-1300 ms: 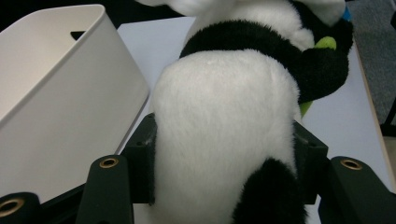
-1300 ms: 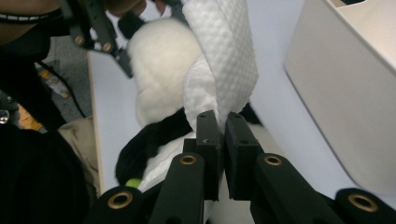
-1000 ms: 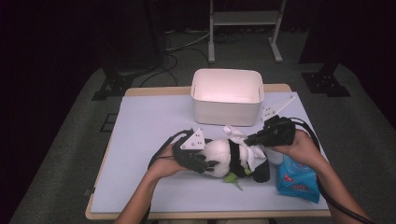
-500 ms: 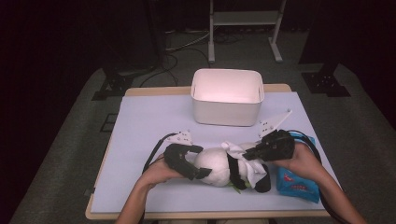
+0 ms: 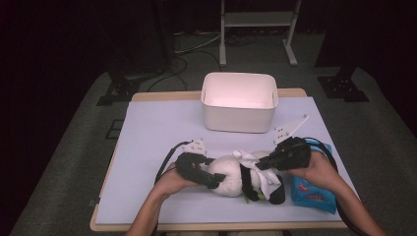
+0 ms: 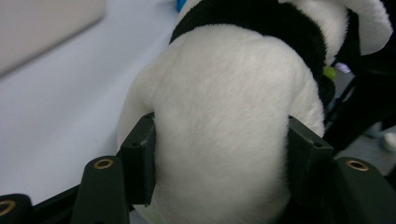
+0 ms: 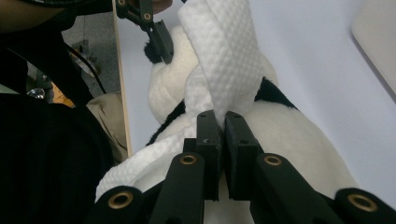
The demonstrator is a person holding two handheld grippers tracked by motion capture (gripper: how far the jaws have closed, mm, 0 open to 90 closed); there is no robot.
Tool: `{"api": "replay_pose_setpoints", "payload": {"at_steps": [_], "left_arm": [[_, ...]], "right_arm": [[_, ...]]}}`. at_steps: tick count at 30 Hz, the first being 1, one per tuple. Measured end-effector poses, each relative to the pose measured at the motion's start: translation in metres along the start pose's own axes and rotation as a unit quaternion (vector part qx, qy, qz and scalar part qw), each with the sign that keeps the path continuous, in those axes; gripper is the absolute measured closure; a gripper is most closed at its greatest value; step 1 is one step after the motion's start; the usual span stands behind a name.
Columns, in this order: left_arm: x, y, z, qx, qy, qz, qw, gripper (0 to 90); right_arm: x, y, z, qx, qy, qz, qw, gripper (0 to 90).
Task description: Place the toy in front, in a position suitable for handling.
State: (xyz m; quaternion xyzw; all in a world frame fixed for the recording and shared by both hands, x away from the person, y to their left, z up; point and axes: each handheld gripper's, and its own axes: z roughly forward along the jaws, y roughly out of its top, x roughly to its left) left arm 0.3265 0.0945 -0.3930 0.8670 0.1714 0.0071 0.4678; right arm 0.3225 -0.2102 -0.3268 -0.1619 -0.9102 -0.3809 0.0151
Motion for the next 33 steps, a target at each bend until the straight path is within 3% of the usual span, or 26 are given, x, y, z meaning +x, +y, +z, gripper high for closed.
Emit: {"api": "replay_pose_setpoints", "payload": {"at_steps": [4,6,7,8,9,11,13,16,17,18,19,21,24,26,29,33], "left_arm": [[-0.008,0.006,0.001,0.009,0.048,0.058,0.9971,38.9],[-0.013,0.008,0.001,0.006,0.066,0.078,0.9948,39.8],[-0.013,0.008,0.001,0.006,0.066,0.078,0.9948,39.8],[-0.016,0.01,0.002,0.007,0.083,0.095,0.992,39.8],[-0.016,0.01,0.002,0.007,0.083,0.095,0.992,40.0],[-0.019,0.012,0.001,0.008,0.113,0.12,0.9862,40.0],[-0.021,0.011,0.002,0.013,0.121,0.129,0.9841,39.7],[-0.023,0.009,0.004,0.015,0.117,0.135,0.9838,37.1],[-0.022,0.006,0.003,0.021,0.101,0.128,0.9864,35.2],[-0.022,0.006,0.003,0.021,0.101,0.128,0.9864,32.5],[-0.019,0.003,0.003,0.016,0.078,0.103,0.9915,28.4],[-0.018,0.002,0.004,0.015,0.066,0.095,0.9931,23.3],[-0.017,0.003,0.004,0.014,0.049,0.085,0.9951,17.1],[-0.012,0.004,-0.002,-0.006,0.015,0.05,0.9986,13.8],[-0.009,0.003,-0.007,-0.014,0.014,0.038,0.9991,13.8],[0.0,-0.006,0.001,0.011,-0.004,-0.014,0.9998,6.7]], "right_arm": [[0.0,0.003,-0.002,-0.006,0.003,0.001,1.0,84.7],[-0.001,0.007,-0.003,-0.008,-0.009,-0.006,0.9999,84.7],[-0.001,0.007,-0.003,-0.008,-0.009,-0.006,0.9999,84.7],[-0.002,0.012,-0.005,-0.01,-0.024,-0.01,0.9996,84.7],[-0.003,0.015,-0.006,-0.01,-0.029,-0.012,0.9994,84.7],[-0.004,0.019,-0.007,-0.012,-0.034,-0.012,0.9993,84.7],[-0.005,0.021,-0.007,-0.012,-0.039,-0.014,0.9991,84.7],[-0.005,0.02,-0.004,0.008,-0.05,-0.018,0.9986,84.7],[-0.006,0.017,-0.004,0.014,-0.05,-0.016,0.9985,84.7],[-0.006,0.017,-0.004,0.014,-0.05,-0.016,0.9985,84.7],[-0.008,0.01,-0.004,0.021,-0.052,-0.007,0.9984,84.7],[-0.01,0.002,-0.007,0.017,-0.042,-0.001,0.999,84.6],[-0.009,-0.004,-0.008,0.016,-0.046,0.005,0.9988,84.6],[-0.006,-0.01,-0.007,0.018,-0.04,0.01,0.999,84.6],[-0.005,-0.014,-0.006,0.019,-0.036,0.012,0.9991,84.6],[-0.004,-0.024,-0.007,0.008,-0.029,0.021,0.9993,84.6]]}}
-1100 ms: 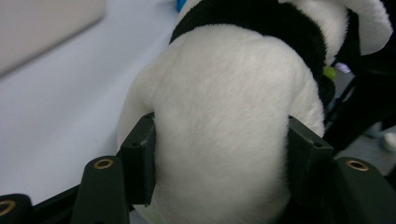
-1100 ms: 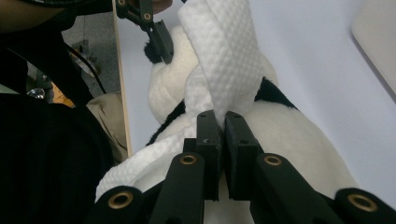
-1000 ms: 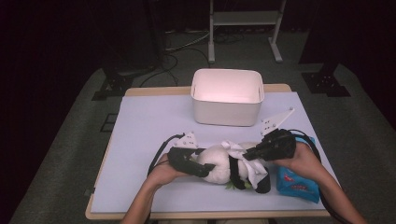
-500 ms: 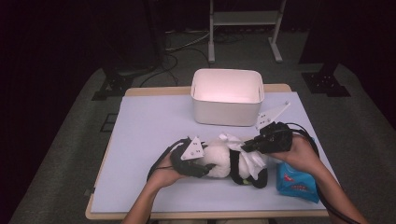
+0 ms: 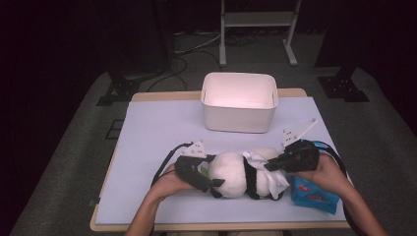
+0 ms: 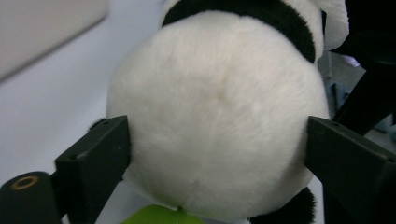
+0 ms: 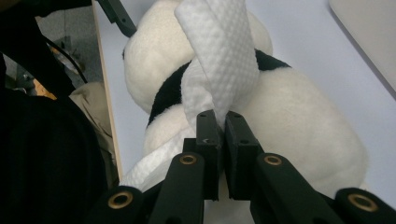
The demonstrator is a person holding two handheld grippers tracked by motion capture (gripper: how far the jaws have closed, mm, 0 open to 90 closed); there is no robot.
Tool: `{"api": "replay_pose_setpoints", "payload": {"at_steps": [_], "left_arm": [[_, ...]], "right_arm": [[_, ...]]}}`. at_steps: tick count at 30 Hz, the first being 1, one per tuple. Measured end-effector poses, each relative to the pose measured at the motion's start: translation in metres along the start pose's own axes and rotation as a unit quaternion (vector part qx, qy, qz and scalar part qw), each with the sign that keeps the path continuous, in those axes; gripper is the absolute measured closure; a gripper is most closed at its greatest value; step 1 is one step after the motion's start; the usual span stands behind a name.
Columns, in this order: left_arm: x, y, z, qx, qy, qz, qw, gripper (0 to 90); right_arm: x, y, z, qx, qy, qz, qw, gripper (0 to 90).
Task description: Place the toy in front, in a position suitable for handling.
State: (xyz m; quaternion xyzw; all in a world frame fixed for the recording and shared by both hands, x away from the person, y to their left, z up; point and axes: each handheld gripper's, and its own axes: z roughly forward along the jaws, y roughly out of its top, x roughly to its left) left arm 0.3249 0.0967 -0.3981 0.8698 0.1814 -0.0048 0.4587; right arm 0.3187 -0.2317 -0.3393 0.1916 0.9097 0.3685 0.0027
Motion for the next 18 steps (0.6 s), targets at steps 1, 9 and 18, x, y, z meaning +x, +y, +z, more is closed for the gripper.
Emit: {"api": "replay_pose_setpoints", "payload": {"at_steps": [1,9,18], "left_arm": [[0.002,0.0,0.002,0.003,-0.003,-0.011,0.9999,4.8],[-0.001,0.0,0.003,-0.011,0.0,0.004,0.9999,14.6],[-0.006,0.003,0.001,-0.003,0.018,0.035,0.9992,14.5]], "right_arm": [[0.0,-0.001,0.0,-0.001,0.001,0.001,1.0,84.6],[0.007,0.009,0.005,-0.005,-0.003,-0.017,0.9998,84.4],[0.019,0.021,0.025,0.004,0.019,-0.046,0.9988,84.2]]}}
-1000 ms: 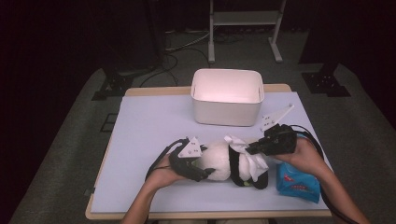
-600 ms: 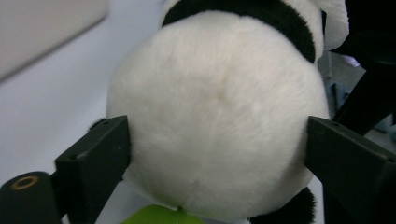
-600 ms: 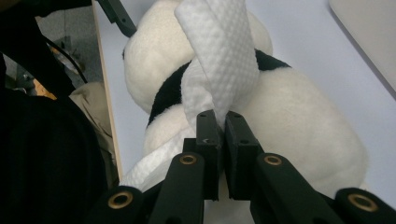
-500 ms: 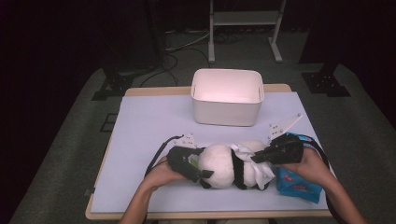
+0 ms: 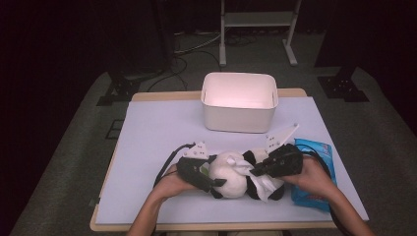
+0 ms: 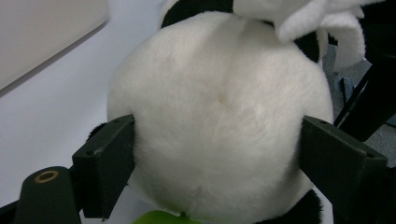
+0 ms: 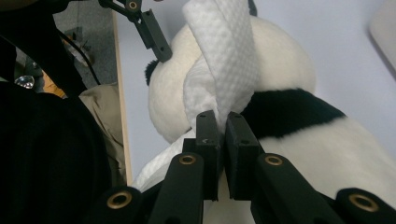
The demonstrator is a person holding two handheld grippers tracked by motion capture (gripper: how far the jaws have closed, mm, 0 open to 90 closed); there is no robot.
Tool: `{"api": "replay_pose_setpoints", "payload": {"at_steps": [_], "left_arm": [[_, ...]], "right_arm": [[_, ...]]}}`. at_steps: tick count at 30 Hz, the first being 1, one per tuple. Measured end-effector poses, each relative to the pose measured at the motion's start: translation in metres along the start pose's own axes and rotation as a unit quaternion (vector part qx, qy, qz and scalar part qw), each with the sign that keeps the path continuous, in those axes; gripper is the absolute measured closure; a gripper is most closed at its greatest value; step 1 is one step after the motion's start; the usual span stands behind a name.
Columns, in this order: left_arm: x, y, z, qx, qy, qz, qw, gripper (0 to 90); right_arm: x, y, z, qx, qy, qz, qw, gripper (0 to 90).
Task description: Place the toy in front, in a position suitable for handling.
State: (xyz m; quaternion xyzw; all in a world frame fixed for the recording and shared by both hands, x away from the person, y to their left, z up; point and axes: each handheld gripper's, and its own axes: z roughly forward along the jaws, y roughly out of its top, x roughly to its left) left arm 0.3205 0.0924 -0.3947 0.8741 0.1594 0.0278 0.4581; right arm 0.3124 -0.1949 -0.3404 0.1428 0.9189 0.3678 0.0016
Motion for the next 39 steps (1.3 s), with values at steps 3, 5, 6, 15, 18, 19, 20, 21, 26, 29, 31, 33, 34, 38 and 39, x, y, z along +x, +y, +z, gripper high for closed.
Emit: {"api": "replay_pose_setpoints", "payload": {"at_steps": [3,5,6,15,18,19,20,21,26,29,31,33,34,38,39], "left_arm": [[0.0,0.001,-0.001,0.001,0.003,0.007,1.0,14.6],[0.0,0.001,-0.001,0.001,0.004,0.01,0.9999,14.6],[0.0,0.001,-0.001,-0.001,0.005,0.011,0.9999,14.7],[0.002,0.003,-0.001,0.0,0.007,0.016,0.9998,14.9],[0.002,0.003,-0.002,0.0,0.007,0.019,0.9998,15.0],[0.002,0.004,-0.002,-0.002,0.007,0.02,0.9998,17.4],[0.002,0.004,-0.003,-0.001,0.008,0.02,0.9998,17.4],[0.002,0.004,-0.003,-0.003,0.009,0.021,0.9997,17.5],[0.002,0.004,-0.003,-0.001,0.005,0.022,0.9997,17.5],[0.001,0.004,-0.002,0.0,0.003,0.023,0.9997,17.5],[0.002,0.003,-0.002,0.0,0.002,0.02,0.9998,17.4],[0.002,0.002,-0.003,0.0,0.0,0.017,0.9998,17.2],[0.003,0.0,-0.003,-0.005,-0.003,0.016,0.9999,16.7],[0.001,0.0,-0.004,-0.005,-0.005,0.017,0.9998,15.1],[0.001,0.0,-0.004,-0.003,-0.003,0.017,0.9998,15.1]], "right_arm": [[-0.001,-0.01,-0.013,-0.007,-0.012,0.011,0.9998,84.2],[-0.002,-0.014,-0.018,-0.009,-0.017,0.018,0.9997,84.2],[-0.003,-0.023,-0.028,-0.017,-0.026,0.028,0.9991,84.2],[-0.01,-0.061,-0.049,-0.043,-0.04,0.07,0.9958,83.9],[-0.012,-0.06,-0.051,-0.043,-0.042,0.069,0.9958,83.6],[-0.012,-0.058,-0.051,-0.042,-0.045,0.069,0.9957,83.6],[-0.013,-0.055,-0.051,-0.043,-0.046,0.068,0.9957,83.6],[-0.014,-0.053,-0.051,-0.044,-0.047,0.066,0.9957,83.7],[-0.02,-0.037,-0.045,-0.045,-0.047,0.06,0.9961,83.7],[-0.023,-0.026,-0.039,-0.045,-0.047,0.055,0.9963,83.7],[-0.025,-0.02,-0.034,-0.039,-0.046,0.053,0.9967,83.7],[-0.026,-0.019,-0.032,-0.037,-0.046,0.051,0.997,83.7],[-0.027,-0.019,-0.031,-0.035,-0.043,0.05,0.9972,83.6],[-0.025,-0.026,-0.032,-0.038,-0.044,0.053,0.9969,83.1],[-0.023,-0.03,-0.033,-0.042,-0.047,0.053,0.9966,83.1]]}}
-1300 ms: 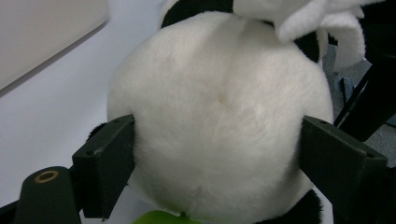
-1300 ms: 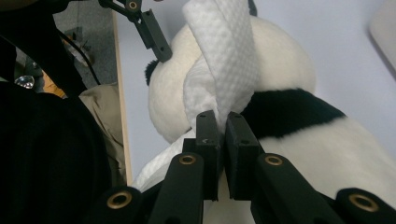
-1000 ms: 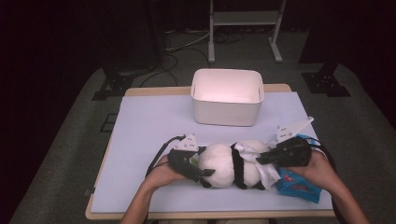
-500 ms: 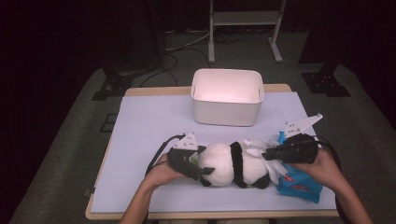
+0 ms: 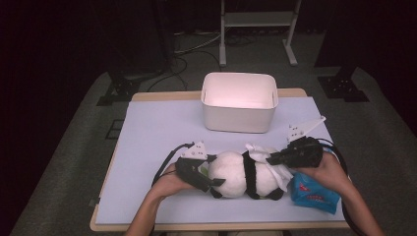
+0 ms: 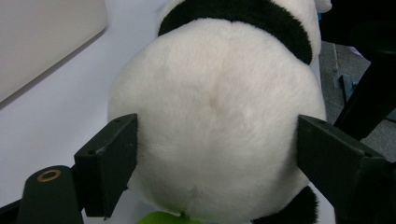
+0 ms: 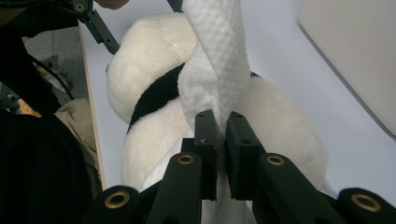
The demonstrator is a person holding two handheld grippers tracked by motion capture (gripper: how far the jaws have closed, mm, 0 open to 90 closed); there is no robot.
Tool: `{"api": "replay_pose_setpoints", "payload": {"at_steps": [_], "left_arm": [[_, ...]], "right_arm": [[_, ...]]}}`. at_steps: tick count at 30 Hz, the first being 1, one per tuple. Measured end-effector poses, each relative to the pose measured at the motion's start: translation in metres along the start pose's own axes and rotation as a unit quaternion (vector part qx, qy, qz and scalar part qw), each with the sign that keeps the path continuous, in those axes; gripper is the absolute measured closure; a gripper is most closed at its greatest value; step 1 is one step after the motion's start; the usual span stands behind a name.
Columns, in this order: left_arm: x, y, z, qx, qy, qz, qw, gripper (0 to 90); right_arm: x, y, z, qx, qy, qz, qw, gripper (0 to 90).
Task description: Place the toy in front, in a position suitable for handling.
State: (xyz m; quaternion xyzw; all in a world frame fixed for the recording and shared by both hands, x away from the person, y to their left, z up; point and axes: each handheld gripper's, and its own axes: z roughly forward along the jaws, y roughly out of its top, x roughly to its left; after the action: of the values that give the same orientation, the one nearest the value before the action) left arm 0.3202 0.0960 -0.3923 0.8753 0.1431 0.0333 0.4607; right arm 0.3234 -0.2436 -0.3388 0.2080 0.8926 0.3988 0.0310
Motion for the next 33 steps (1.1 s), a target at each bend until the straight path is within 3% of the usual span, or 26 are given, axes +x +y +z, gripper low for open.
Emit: {"api": "replay_pose_setpoints", "payload": {"at_steps": [3,7,11,15,21,28,33], "left_arm": [[-0.003,0.0,-0.001,0.004,0.002,0.0,1.0,13.3],[-0.004,-0.002,-0.002,0.012,0.002,-0.008,0.9999,10.5],[-0.002,-0.011,0.001,0.029,-0.01,-0.031,0.999,8.0],[0.0,-0.014,0.004,0.016,-0.022,-0.04,0.9988,8.6],[-0.002,-0.01,0.005,0.015,-0.014,-0.023,0.9995,13.6],[-0.003,-0.008,0.005,0.019,-0.008,-0.017,0.9996,13.5],[-0.005,-0.007,0.005,0.02,-0.005,-0.011,0.9997,13.5]], "right_arm": [[0.004,-0.012,-0.001,-0.026,-0.005,0.003,0.9996,83.1],[0.008,-0.018,-0.002,-0.039,-0.011,0.004,0.9992,83.1],[0.01,-0.019,-0.004,-0.027,-0.018,0.001,0.9995,82.9],[0.013,-0.021,-0.005,-0.024,-0.02,0.002,0.9995,82.9],[0.018,-0.013,-0.002,-0.016,-0.032,-0.005,0.9993,82.8],[0.024,0.003,0.016,-0.01,-0.024,-0.022,0.9994,82.5],[0.024,0.001,0.013,-0.012,-0.024,-0.021,0.9994,82.3]]}}
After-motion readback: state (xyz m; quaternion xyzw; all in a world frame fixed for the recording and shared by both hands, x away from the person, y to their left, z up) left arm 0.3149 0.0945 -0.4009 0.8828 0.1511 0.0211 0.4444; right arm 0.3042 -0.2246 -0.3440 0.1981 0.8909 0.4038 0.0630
